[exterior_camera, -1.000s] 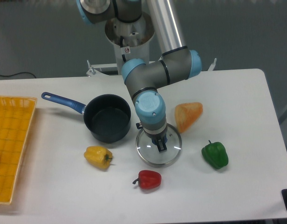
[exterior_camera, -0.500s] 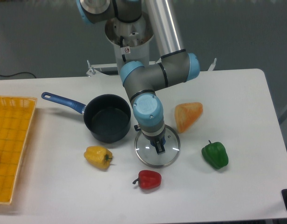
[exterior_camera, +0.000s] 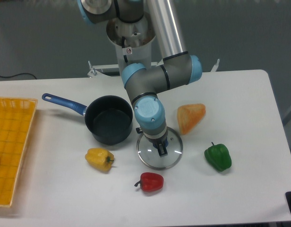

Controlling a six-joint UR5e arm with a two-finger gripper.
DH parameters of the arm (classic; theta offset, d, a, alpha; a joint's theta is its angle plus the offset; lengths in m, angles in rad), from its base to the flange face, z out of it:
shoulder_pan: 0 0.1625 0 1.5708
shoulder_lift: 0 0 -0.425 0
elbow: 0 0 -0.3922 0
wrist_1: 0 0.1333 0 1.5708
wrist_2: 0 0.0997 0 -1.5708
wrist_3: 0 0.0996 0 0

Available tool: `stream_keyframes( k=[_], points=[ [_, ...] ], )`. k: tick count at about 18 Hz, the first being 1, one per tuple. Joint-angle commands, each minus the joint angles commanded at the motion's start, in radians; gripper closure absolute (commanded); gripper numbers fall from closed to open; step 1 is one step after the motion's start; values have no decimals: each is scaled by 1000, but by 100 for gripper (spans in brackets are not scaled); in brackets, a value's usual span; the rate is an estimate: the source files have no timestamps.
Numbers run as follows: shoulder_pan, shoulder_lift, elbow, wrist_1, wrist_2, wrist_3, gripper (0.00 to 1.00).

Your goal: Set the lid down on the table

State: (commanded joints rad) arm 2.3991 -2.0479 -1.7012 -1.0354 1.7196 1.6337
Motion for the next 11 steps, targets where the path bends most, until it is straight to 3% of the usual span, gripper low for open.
stream_keyframes(
  k=[1, 2, 3, 4, 11],
  points=[
    [0, -2, 0, 2, 0, 0, 47],
    [0, -2, 5, 0, 0, 2, 37],
    [0, -2, 5, 0, 0, 9, 15],
    [0, -5, 8, 2, 0, 12, 6],
    [-9, -14, 5, 2, 3, 2, 1]
  ],
)
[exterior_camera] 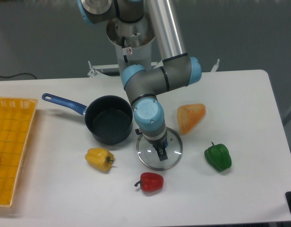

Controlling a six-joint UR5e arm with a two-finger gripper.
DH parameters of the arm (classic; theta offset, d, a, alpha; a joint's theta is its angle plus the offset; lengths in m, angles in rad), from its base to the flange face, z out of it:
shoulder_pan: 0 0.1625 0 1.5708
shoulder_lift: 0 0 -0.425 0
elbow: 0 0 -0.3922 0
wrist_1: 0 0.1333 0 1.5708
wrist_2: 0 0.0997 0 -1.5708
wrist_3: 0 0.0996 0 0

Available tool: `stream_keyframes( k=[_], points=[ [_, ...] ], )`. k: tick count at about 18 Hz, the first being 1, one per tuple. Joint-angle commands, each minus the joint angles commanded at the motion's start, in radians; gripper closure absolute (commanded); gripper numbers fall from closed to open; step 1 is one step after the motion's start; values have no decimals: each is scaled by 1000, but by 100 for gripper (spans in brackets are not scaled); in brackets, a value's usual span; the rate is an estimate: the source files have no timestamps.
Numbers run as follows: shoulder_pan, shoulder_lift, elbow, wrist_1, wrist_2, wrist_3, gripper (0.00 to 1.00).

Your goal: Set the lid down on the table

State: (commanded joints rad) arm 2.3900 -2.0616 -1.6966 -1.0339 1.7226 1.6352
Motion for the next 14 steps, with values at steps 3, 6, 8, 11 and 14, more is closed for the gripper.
stream_keyframes(
  k=[3, 6, 8, 11, 14],
  points=[
    [-2, 8, 8, -6, 28, -5, 0],
    [2, 46, 15, -6, 21, -9, 0],
    [3, 55, 32, -8, 20, -15, 0],
    [12, 93, 43, -8, -4, -28, 0],
    [29, 126, 43, -9, -58, -28, 0]
  ],
)
